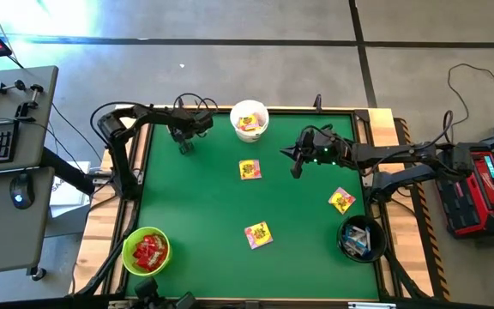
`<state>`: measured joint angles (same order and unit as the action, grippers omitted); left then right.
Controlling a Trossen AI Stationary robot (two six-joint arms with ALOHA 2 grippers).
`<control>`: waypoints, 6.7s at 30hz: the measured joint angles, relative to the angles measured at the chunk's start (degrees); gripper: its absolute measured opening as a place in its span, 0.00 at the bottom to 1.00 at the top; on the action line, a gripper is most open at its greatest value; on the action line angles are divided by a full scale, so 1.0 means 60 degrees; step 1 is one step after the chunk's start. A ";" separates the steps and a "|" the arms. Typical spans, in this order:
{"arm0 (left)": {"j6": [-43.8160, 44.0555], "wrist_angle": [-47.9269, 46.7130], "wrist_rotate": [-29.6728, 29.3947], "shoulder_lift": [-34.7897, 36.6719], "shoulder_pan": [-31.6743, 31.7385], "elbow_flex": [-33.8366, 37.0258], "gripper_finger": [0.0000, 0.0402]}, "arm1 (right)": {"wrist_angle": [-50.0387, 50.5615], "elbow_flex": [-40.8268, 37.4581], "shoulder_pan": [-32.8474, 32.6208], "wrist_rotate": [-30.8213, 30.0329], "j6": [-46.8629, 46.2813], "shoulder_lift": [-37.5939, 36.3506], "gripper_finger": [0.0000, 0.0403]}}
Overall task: Sort candy by brand, put in halloween buckets
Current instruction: Put the yellow candy into the white bucket
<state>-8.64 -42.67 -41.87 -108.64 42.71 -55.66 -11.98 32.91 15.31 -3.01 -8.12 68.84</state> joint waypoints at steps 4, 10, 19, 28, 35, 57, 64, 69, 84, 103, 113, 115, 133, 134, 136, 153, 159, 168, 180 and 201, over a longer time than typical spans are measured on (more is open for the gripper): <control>0.0004 -0.0460 0.0079 0.0212 -0.0207 0.0042 0.00 | -0.0210 0.0004 0.0000 0.0000 -0.0004 0.0000 0.00; 0.0283 -0.1072 0.0402 0.1277 -0.0629 0.0028 0.00 | -0.0282 0.0004 0.0000 0.0000 0.0022 0.0000 0.00; 0.0826 -0.1152 0.1425 0.3876 -0.1487 0.0015 0.00 | -0.0267 0.0004 -0.0389 -0.0537 0.0207 0.0000 0.00; 0.1350 -0.0960 0.1392 0.4962 -0.2333 -0.1498 0.00 | -0.0267 0.0004 -0.1150 -0.1447 0.0276 0.0000 0.00; 0.1046 0.0445 0.2654 0.4357 -0.2828 -0.2896 0.00 | -0.0269 0.0004 -0.1597 -0.1832 0.0277 0.0000 0.00; -0.0175 0.3081 0.3683 0.0321 -0.2837 -0.4703 0.00 | 0.0104 0.0004 -0.1752 -0.2189 0.0408 0.0000 0.00; -0.0506 0.3022 0.3633 0.0272 -0.2775 -0.4703 0.06 | 0.0430 0.0004 -0.1752 -0.2189 0.0397 0.0000 0.00; -0.1065 0.2962 0.3664 0.0657 -0.3157 -0.4703 0.19 | 0.0387 0.0004 -0.1749 -0.2189 0.0504 0.0000 0.00; -0.1190 0.2072 0.4451 0.1348 -0.6276 -0.3653 0.36 | 0.0457 0.0007 -0.2245 -0.2223 0.0578 -0.0004 0.00; 0.1053 0.2867 0.4888 0.0181 -0.6310 -0.2266 0.49 | 0.0020 0.0007 -0.3375 -0.2830 0.0532 -0.0004 0.00; 0.1497 0.2969 0.4952 -0.0670 -0.5843 -0.2300 0.51 | 0.0057 0.0007 -0.3391 -0.3109 0.0679 -0.0004 0.00; 0.1444 0.3058 0.4976 -0.0804 -0.5841 -0.2318 0.50 | 0.0071 0.0007 -0.3391 -0.3107 0.0679 -0.0004 0.00; 0.0645 0.3512 0.4967 -0.0660 -0.5870 -0.2254 0.02 | 0.0086 0.0005 -0.3391 -0.3104 0.0629 -0.0004 0.00; 0.0650 0.3396 0.4926 -0.0539 -0.5870 -0.2303 0.01 | 0.0086 0.0007 -0.3391 -0.3100 0.0612 -0.0004 0.00; 0.0705 0.3206 0.4761 -0.0196 -0.5870 -0.2421 0.00 | 0.0086 0.0004 -0.3391 -0.3100 0.0605 -0.0004 0.00; 0.1357 0.1980 0.4133 0.1795 -0.4209 -0.4606 0.00 | 0.0090 0.0004 -0.3391 -0.3078 0.0495 -0.0004 0.00; 0.0754 0.1254 0.4799 0.1096 -0.3149 -0.5260 0.00 | 0.0137 0.0004 -0.3391 -0.3053 0.0412 -0.0004 0.00; 0.0430 0.0713 0.5271 0.0176 -0.2508 -0.5570 0.00 | 0.0198 0.0004 -0.3391 -0.3042 0.0351 -0.0004 0.00; 0.0291 0.0742 0.5202 0.0088 -0.2432 -0.5581 0.10 | 0.0277 0.0004 -0.3391 -0.3042 0.0156 -0.0004 0.00; 0.0406 0.4031 0.5129 0.1534 -0.3344 -0.3338 0.35 | 0.2158 0.0004 -0.2594 -0.3123 0.0085 -0.1152 0.00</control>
<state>-6.21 -18.48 -11.09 -99.44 22.64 -75.69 0.97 32.93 -0.25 -21.74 -7.61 61.93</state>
